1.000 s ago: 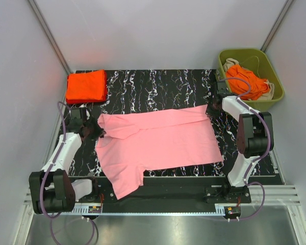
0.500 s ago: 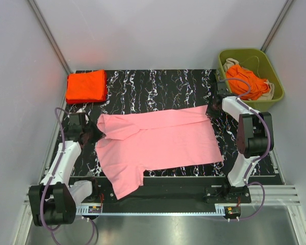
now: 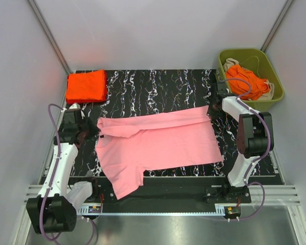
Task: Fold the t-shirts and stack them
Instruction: Fold the tshirt
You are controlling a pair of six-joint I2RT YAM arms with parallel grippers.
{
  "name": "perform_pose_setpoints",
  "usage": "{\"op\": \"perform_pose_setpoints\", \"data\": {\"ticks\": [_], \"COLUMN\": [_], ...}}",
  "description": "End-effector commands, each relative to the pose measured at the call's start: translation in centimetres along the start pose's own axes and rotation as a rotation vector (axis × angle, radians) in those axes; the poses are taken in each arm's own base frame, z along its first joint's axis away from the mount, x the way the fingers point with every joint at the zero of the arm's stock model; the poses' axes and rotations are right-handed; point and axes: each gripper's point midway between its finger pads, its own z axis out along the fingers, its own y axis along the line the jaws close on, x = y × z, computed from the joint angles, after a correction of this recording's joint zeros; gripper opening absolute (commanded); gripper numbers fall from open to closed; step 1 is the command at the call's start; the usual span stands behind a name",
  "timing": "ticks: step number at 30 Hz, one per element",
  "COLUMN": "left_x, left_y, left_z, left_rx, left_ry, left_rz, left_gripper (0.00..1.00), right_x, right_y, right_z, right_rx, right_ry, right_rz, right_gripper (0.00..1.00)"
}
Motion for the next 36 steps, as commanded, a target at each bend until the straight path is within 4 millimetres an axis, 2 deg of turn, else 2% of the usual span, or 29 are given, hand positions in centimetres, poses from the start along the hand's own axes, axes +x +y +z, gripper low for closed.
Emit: {"op": "perform_pose_setpoints", "data": {"ticks": [1, 4, 8, 13, 19, 24, 30, 36], "left_x": [0.1, 1.2, 2.7, 3.0, 3.0, 2.7, 1.2, 1.4], "left_y": [0.2, 0.8, 1.1, 0.5, 0.8, 0.9, -0.1, 0.1], "left_z": [0.1, 0.7, 1.2, 1.2, 1.4, 1.3, 0.8, 1.6], "left_rx": [-0.003, -0.006, 0.009, 0.029, 0.014, 0.007, 0.021, 0.006], "left_ry": [0.007, 0.039, 0.074, 0.091, 0.082, 0.07, 0.035, 0.065], "left_rz": [0.016, 0.021, 0.019, 0.029, 0.029, 0.032, 0.038, 0.04], "left_gripper": [0.0, 0.0, 0.0, 0.0, 0.0, 0.0, 0.0, 0.0], "right_x": [-1.5, -0.9, -0.3, -0.9, -2.0, -2.2, -1.6, -1.4], "right_y": [-0.8, -0.7, -0.3, -0.2, 0.3, 0.2, -0.1, -0.8], "right_z": [-0.7, -0.4, -0.1, -1.3, -3.6, -4.2, -3.4, -1.4], "right_rx": [0.039, 0.034, 0.015, 0.012, -0.025, -0.018, -0.002, 0.061], "right_ry": [-0.047, -0.031, -0.007, -0.016, -0.045, -0.053, -0.03, -0.022], "right_rz": [-0.003, -0.001, 0.003, 0.017, 0.041, 0.039, 0.036, 0.069], "right_gripper": [0.0, 0.01, 0.08, 0.22, 0.29, 0.28, 0.28, 0.33]}}
